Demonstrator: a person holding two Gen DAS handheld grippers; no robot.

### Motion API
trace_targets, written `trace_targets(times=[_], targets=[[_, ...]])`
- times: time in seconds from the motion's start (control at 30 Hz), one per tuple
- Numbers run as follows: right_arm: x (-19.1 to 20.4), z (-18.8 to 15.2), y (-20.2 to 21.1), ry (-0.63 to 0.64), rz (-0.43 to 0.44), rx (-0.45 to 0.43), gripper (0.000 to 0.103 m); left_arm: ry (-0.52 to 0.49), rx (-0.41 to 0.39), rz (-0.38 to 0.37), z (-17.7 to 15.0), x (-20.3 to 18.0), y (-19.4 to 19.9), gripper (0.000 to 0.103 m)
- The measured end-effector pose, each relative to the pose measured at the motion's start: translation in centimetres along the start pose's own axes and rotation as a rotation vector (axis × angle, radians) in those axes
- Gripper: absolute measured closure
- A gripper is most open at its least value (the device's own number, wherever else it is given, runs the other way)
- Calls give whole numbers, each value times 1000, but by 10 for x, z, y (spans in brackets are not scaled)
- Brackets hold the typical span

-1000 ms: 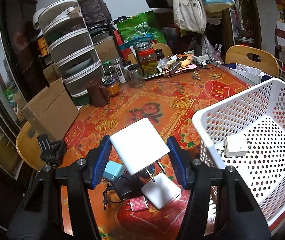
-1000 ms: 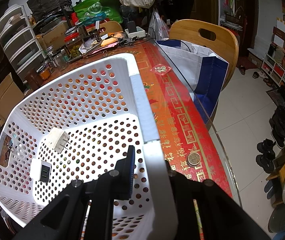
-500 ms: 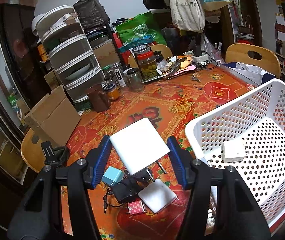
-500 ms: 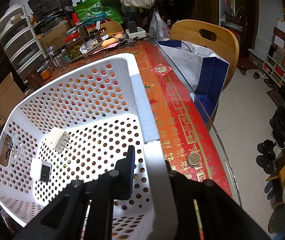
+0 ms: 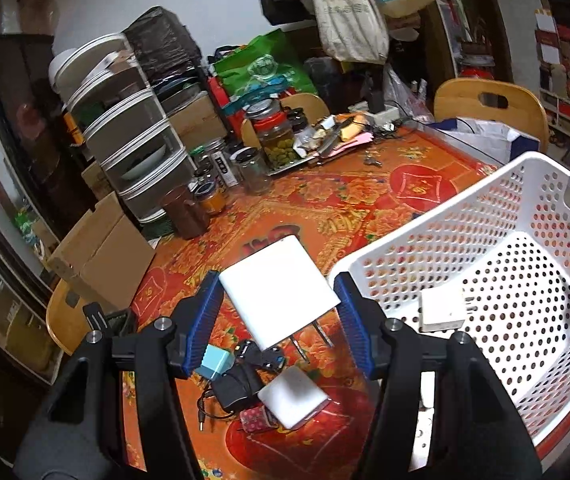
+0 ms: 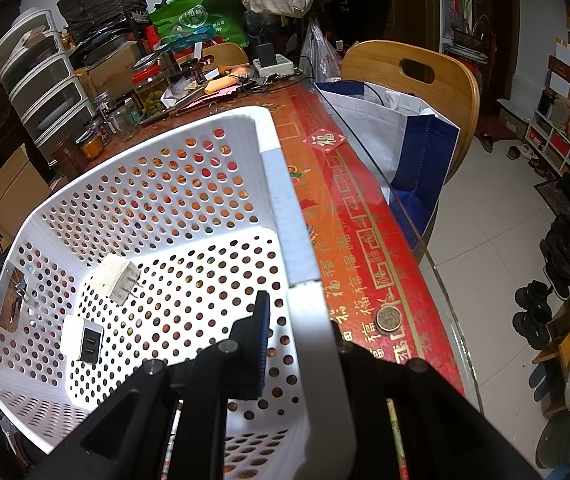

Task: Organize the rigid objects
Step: 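Carry the white adapter into the basket and open the left gripper, then return the left gripper to the pile and grasp the teal charger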

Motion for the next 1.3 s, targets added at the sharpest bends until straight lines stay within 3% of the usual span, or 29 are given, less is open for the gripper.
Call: trace_targets(times=[0.17, 0.43, 0.53, 0.77, 0.87, 1.0, 1.07, 1.2, 1.3], targets=[[0, 0, 0, 0, 0, 0, 89, -94, 126, -167, 14, -44, -16, 48], [0, -1, 0, -6, 7, 1, 89, -359, 372, -357, 8, -142, -56, 48], [0, 0, 0, -8, 12, 6, 88, -409, 439, -386, 5, -165, -68, 48], [2, 0, -1, -7, 13, 9, 89, -438, 500, -417, 6, -182, -85, 48], [1, 0, -1, -7, 14, 8, 89, -428, 507, -415, 7, -181, -88, 47], [1, 0, -1, -5, 12, 9, 89, -413, 481, -414, 9, -167, -93, 26], [1, 0, -2, -4, 9, 12, 89, -380, 427, -393, 15, -152, -85, 22], [1, -1, -3, -4, 7, 15, 89, -204, 310, -440, 20, -96, -54, 20], [1, -1, -3, 1, 4, 18, 89, -66, 223, -385, 5, -27, -34, 3]])
Point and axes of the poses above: each gripper's, at about its wrist camera, not at the fingertips, and y roughly against the way its jaws point, x to its left, z to its top, the point moved 4 cm from there along -y, roughly the way its jaws point, and after that the axes turned 10 degrees about -y, right-handed, at the moved point
